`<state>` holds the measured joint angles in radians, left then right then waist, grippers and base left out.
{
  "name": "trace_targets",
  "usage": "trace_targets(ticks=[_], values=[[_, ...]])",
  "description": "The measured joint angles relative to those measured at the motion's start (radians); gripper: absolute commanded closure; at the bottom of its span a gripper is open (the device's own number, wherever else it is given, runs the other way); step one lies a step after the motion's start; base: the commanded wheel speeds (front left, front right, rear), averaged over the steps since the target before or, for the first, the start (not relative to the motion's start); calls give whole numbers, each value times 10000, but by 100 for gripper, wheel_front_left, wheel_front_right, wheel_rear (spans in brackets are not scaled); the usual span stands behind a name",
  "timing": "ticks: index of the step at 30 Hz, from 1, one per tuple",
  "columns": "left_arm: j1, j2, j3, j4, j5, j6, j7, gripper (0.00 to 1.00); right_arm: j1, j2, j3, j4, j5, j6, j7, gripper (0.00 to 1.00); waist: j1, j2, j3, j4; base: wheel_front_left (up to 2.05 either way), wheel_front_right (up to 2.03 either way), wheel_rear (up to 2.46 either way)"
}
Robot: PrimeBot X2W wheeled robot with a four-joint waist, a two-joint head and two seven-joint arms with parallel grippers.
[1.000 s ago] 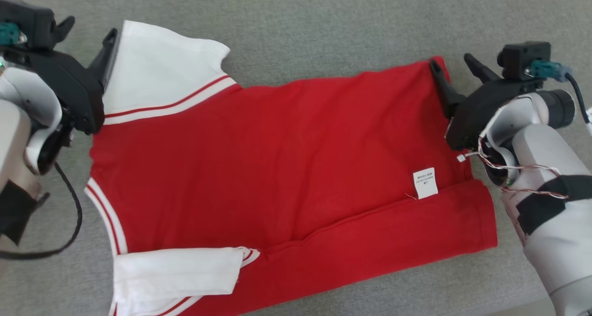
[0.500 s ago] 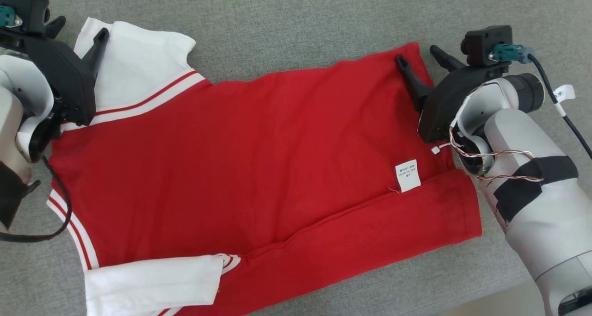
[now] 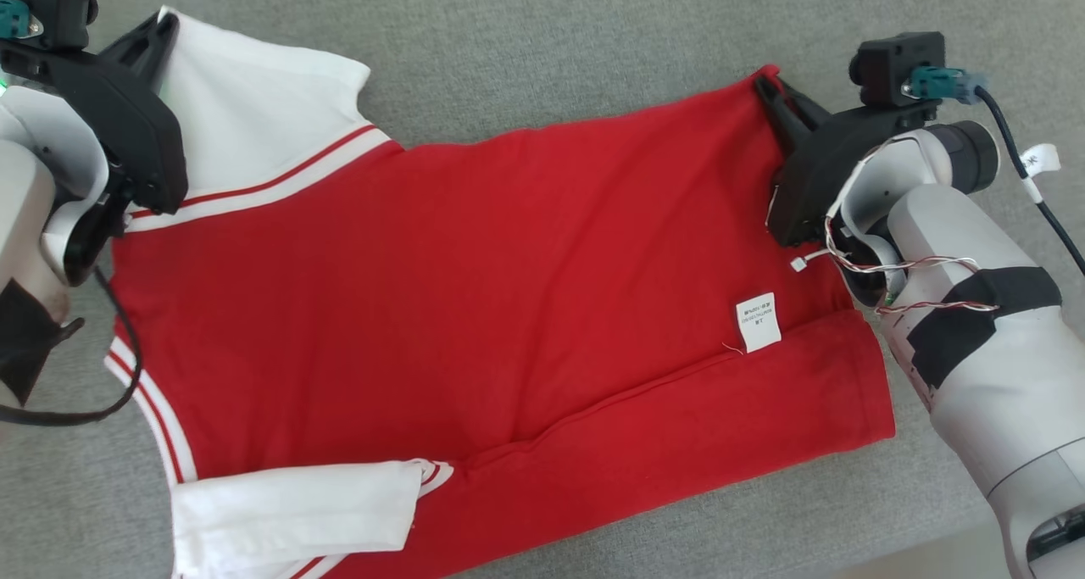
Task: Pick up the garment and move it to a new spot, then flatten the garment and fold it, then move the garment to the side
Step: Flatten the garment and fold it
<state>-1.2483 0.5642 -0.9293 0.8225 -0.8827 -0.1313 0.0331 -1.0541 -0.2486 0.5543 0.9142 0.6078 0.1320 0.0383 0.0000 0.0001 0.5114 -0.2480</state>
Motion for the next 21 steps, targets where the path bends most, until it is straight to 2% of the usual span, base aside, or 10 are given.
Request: trace_targets(ticks=[6, 15, 21], values=[[81, -150, -150, -128, -360, 0, -1172, 100, 122, -230, 213, 230, 226, 0, -765, 100, 0, 0, -449, 231, 0, 0, 0], [1234, -161, -61, -1101, -811, 2, -2640, 100, 1072, -784, 631, 75, 669, 0, -1983, 100, -1, -1, -1397, 670, 0, 0, 0], [2790, -38, 550, -2742, -943, 537, -2924, 100, 1972, -1302, 723, -142, 974, 0, -2621, 100, -2, -2, -1915, 1139, 0, 0, 0]])
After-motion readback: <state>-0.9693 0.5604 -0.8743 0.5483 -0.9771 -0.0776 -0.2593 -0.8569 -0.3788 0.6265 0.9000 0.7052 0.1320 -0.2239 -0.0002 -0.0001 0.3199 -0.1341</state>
